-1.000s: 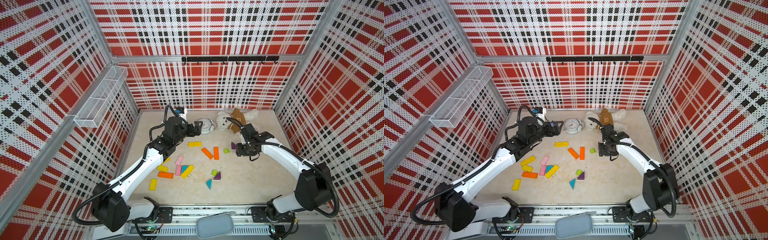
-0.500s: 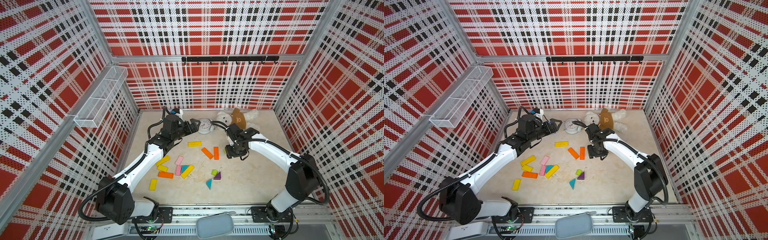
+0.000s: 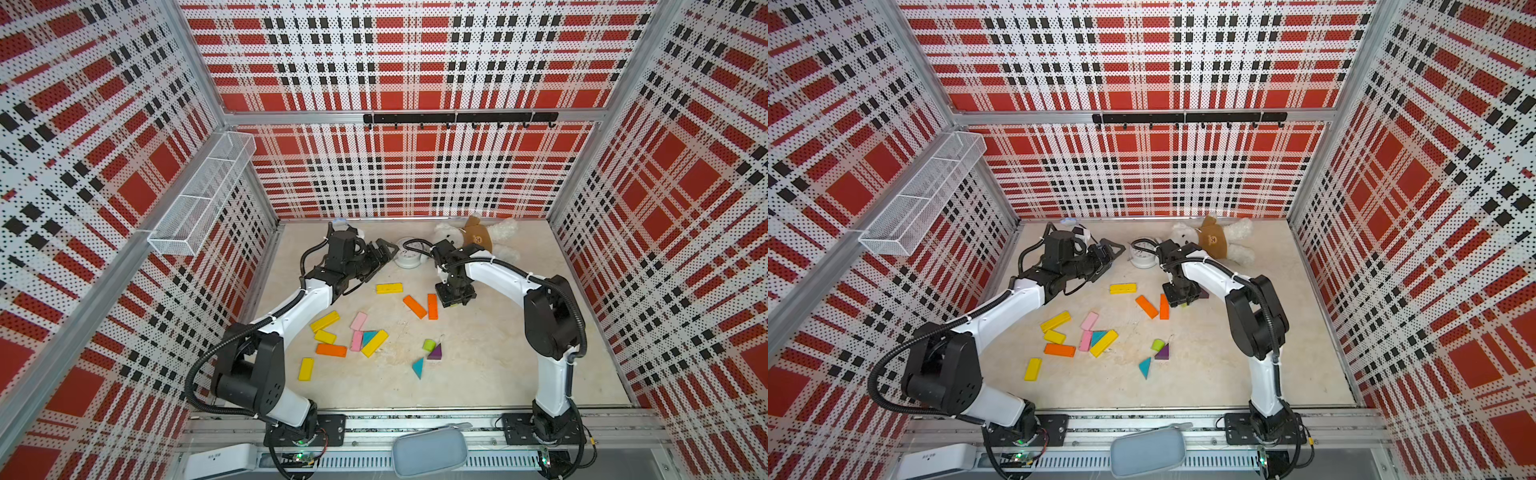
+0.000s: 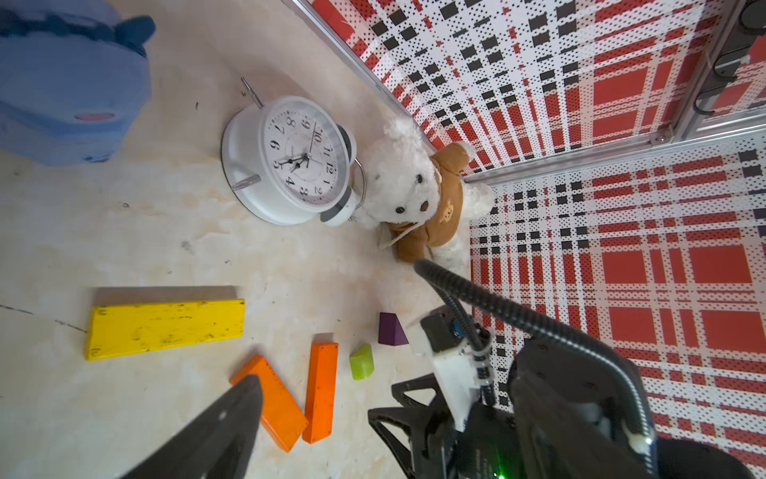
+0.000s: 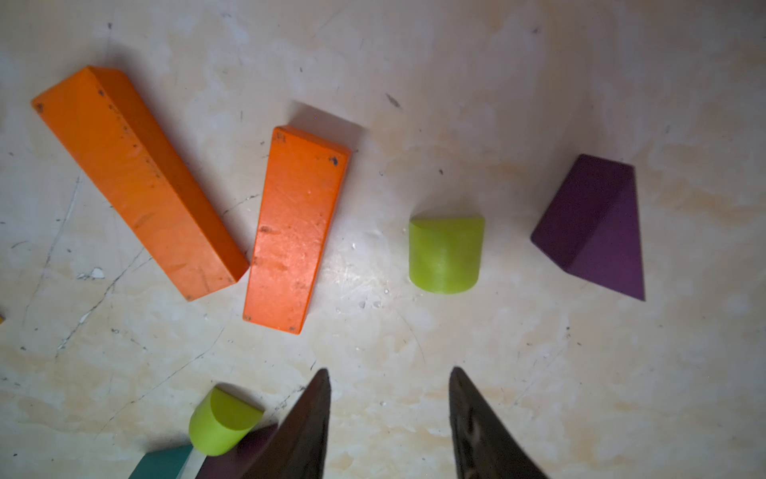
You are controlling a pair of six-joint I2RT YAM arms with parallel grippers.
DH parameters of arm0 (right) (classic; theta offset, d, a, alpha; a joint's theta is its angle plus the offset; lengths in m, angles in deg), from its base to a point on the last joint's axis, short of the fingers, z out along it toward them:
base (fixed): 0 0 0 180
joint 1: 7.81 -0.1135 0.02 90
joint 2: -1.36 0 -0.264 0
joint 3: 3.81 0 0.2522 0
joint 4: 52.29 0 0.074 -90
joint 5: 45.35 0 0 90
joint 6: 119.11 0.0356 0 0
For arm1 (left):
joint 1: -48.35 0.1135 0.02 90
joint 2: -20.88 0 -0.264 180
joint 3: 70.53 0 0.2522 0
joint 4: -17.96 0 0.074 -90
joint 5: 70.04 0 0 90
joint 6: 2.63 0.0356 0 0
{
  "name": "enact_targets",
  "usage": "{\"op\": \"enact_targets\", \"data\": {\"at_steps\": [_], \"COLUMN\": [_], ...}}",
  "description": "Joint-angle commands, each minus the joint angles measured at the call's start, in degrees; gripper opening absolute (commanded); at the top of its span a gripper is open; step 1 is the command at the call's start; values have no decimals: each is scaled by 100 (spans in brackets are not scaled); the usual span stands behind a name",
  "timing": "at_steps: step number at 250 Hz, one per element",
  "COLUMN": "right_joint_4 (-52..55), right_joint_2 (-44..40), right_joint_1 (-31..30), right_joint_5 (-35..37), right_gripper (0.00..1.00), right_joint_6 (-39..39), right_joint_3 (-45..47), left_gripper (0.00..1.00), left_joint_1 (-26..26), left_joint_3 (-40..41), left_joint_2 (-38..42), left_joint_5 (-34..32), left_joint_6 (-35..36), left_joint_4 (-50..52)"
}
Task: Assemble a carrot with building blocks
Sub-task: Assemble the building block at the center of the board.
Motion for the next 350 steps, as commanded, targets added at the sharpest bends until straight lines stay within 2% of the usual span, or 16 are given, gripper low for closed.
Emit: {"op": "enact_targets", "data": {"at_steps": [1,42,92,197,230,298,350], "right_joint_4": [4,-132,-226,-309,-338,-545,-690], "right_joint_2": [120,266,325,739,844,895,899], "right_joint_1": [67,215,452,505,500,500,500], "right_joint_5": [-66,35,-195,-281,-259,-259,-199], "right_gripper": [48,47,46,46,41,45,42], "right_joint_6": [-194,-244,-393,-474,-463,-399,-438], "right_joint_3": [-170,-86,-131,-276,-271,-60,72], "left_gripper": [96,95,95,95,95,95,95], "left_joint_1": [18,18,11,34,29,24,29], "left_joint_3": [50,63,85,106,106,107,93], "left_joint_2": [-88,-226,-279,-419,-415,-340,-316], "left_joint_5": [192,309,436,496,554,557,544], "left_joint_6": [-189,-286,-399,-476,-490,-497,-478], "left_joint_4": [-264,-341,-474,-572,-606,-625,-633]}}
